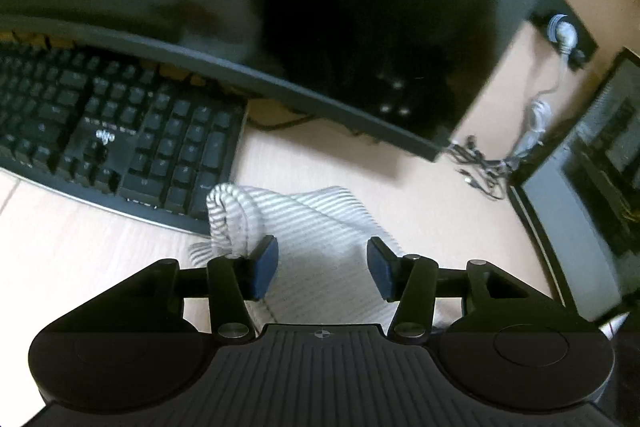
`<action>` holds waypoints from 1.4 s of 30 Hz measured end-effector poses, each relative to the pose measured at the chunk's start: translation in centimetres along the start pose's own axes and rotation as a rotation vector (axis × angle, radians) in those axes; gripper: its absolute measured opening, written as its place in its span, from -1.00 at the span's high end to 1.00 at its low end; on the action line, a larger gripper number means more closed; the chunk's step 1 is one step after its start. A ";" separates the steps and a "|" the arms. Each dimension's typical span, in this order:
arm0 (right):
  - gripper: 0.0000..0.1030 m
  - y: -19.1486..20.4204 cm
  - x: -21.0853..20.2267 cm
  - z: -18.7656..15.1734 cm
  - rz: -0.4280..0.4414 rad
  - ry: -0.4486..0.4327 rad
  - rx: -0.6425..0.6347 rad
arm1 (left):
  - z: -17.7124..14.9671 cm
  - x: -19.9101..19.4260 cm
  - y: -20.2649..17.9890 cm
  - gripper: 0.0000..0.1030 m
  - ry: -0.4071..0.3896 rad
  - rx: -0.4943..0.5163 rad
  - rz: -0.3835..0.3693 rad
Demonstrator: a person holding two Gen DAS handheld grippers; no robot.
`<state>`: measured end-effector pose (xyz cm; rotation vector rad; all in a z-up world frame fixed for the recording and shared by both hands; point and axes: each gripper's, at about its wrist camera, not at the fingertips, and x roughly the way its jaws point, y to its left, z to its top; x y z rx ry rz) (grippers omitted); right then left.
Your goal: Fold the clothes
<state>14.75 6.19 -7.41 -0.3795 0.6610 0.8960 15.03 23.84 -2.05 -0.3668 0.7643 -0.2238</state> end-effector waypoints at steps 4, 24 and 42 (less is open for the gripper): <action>-0.42 -0.2 -0.3 -0.3 0.007 -0.016 0.008 | -1.4 -0.6 -0.4 -0.03 0.042 0.028 0.049; -0.61 -8.1 -1.7 -3.7 0.093 0.035 0.571 | -4.7 1.3 3.3 -0.10 0.108 -0.162 0.016; -0.37 -6.8 -2.0 -1.5 0.001 0.009 0.340 | -2.4 0.1 1.4 -0.11 0.031 -0.069 0.086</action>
